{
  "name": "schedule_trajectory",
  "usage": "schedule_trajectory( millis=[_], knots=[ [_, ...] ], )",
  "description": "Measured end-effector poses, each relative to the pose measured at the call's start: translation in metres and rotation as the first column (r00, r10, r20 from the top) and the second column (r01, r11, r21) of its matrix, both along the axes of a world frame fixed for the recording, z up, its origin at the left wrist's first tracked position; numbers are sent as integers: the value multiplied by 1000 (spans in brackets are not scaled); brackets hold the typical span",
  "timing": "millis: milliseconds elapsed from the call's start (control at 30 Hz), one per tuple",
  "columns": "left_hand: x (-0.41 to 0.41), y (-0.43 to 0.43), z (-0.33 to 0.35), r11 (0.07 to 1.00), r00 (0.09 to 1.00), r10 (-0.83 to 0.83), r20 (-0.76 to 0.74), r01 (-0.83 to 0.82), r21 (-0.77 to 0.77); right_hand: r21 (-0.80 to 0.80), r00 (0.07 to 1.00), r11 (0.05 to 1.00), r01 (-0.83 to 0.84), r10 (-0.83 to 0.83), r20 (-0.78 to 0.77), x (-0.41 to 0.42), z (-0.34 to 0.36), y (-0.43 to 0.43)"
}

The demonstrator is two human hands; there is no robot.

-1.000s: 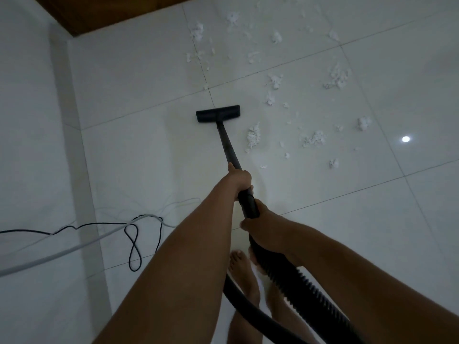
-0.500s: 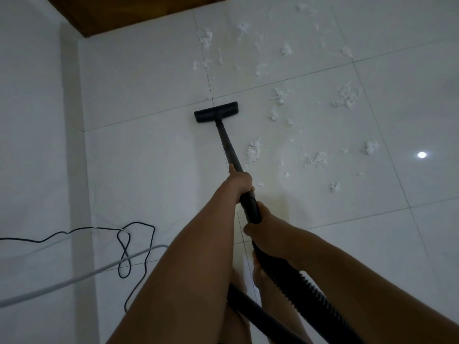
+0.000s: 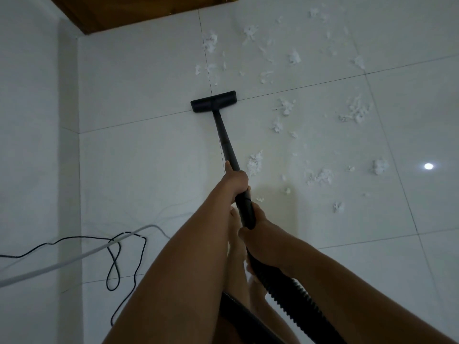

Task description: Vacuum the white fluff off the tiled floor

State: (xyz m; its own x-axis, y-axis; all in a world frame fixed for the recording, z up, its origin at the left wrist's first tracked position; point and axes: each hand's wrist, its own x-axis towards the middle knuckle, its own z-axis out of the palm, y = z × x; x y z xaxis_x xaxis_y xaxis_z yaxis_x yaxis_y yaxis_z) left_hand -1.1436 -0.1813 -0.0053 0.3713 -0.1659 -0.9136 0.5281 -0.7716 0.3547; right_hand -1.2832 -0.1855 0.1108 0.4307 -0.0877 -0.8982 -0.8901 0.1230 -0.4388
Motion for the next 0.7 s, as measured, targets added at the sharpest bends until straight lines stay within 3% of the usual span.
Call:
schedule_trajectory(
  millis=[233,700],
  knots=[
    [43,-17,-16,1000,1000,-11,21,11,10,79,997,994,81,-80,-8,40,-13,-15],
    [78,-27,-38,999,997,-40,63,40,9,70,995,993,98,-98,3,70,-40,-19]
  ],
)
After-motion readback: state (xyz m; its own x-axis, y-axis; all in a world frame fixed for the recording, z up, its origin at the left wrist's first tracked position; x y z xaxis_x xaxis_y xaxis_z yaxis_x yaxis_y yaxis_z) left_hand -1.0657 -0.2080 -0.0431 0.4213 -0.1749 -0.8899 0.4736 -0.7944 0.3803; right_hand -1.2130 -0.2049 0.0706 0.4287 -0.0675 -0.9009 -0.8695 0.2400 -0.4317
